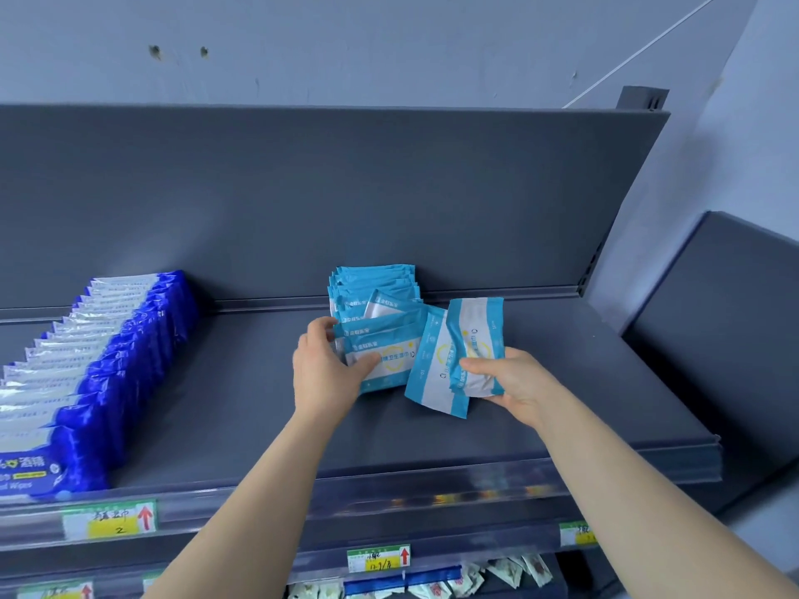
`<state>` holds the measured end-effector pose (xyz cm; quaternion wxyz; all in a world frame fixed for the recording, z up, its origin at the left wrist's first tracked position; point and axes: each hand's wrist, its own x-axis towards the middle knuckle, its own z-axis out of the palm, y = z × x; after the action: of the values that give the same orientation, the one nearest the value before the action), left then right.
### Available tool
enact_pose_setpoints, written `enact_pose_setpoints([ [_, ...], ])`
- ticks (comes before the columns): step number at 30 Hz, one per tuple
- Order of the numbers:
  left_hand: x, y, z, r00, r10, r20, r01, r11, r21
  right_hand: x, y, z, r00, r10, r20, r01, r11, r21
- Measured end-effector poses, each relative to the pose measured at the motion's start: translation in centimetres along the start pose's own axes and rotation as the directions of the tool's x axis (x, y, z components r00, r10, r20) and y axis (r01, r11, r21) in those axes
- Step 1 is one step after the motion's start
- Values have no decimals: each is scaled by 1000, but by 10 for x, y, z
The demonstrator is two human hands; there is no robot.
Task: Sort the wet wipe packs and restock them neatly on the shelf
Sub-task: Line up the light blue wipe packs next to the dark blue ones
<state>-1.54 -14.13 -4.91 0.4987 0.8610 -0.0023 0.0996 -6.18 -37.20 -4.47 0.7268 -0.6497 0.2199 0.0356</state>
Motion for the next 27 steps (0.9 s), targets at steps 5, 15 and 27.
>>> enact_pose_setpoints([
  [5,-6,0,-3,998,-55,-35,54,998,-28,-3,-14,-3,971,-237,-28,221,937,-270],
  [15,-7,-11,-11,987,-107,117,144,914,-380,-3,-45,21,925,-336,176,372,713,-594],
  [27,-8,-16,-11,987,-73,145,82,995,-55,3,-33,43,929,-273,250,345,883,-318],
])
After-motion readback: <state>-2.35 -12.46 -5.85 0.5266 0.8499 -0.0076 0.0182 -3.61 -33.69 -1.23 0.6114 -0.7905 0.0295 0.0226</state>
